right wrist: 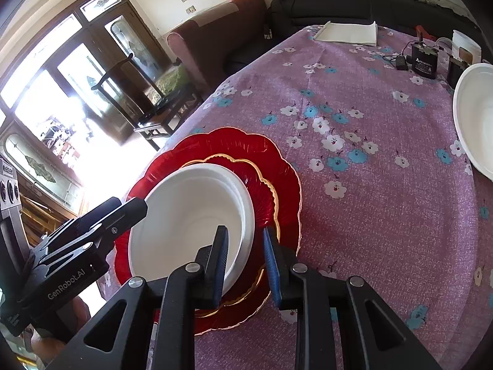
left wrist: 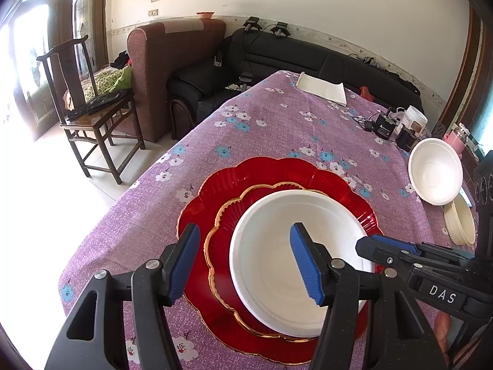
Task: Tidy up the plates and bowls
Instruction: 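Lower the white bowl into the red plates and open the left gripper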
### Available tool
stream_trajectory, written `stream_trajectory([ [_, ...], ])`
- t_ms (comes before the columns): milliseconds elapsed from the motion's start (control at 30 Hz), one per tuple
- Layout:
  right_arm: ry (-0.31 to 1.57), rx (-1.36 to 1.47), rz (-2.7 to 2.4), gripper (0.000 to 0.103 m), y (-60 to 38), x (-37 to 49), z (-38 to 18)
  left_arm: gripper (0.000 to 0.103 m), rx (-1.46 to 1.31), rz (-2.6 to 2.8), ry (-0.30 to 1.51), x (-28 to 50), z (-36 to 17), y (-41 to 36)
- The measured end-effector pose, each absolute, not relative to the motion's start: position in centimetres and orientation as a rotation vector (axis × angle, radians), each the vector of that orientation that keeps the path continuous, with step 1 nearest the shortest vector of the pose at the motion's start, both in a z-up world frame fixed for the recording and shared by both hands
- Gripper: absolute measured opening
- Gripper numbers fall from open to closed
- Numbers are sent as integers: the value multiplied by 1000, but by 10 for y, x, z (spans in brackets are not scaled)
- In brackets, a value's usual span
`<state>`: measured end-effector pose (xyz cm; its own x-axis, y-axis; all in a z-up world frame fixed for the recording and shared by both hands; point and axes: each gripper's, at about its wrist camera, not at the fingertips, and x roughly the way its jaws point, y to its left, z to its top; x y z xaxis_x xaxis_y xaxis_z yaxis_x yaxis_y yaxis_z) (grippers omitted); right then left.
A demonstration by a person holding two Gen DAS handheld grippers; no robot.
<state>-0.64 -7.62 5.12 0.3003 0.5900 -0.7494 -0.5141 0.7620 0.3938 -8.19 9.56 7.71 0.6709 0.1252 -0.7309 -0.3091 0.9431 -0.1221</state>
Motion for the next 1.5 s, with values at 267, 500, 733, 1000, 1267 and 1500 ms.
stream_trajectory([
  [267,1005,118,724,26,-89,-7,63,62,-243,244,788,-85,83,92],
  [500,1008,145,715,26,-101,-9,70,62,-230,224,773,-89,91,83],
  [733,999,166,693,26,-120,-10,73,63,-203,188,767,-90,97,65],
  [1000,990,203,670,26,-145,-11,76,63,-157,140,771,-88,100,33],
  [1267,953,224,599,26,-192,-13,84,67,-62,41,773,-87,105,-23],
  [1500,934,263,503,26,-253,-5,85,67,27,-56,829,-79,89,-84],
])
